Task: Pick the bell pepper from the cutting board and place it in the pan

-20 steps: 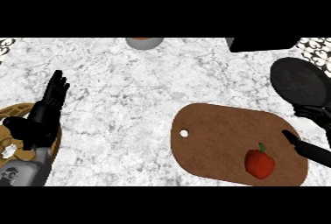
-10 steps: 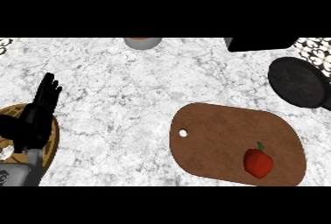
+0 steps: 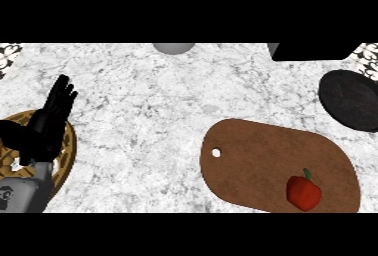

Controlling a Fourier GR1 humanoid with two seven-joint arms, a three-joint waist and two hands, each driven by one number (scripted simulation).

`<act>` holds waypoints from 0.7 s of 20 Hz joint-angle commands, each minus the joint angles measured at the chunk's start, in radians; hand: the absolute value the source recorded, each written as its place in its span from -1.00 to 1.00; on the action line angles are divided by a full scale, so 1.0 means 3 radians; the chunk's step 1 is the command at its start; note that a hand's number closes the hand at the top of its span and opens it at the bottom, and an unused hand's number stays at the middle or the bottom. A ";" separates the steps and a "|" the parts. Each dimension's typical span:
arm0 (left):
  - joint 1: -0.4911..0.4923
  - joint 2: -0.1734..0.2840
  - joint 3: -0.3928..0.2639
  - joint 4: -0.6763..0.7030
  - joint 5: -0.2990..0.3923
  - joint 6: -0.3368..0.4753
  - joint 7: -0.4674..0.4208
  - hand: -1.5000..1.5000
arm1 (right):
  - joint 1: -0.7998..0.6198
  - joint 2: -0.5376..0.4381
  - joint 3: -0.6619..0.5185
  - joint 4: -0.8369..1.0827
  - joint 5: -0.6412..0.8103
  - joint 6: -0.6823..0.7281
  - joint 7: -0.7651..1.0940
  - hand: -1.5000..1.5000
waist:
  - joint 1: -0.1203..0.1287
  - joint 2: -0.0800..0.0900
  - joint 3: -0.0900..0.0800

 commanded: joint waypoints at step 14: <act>-0.0101 -0.0220 0.0094 0.0186 -0.0130 -0.0178 -0.0083 0.00 | -0.1168 0.0088 0.0931 -0.0520 0.0132 0.0341 0.1451 -1.00 | 0.0116 0.0017 0.0012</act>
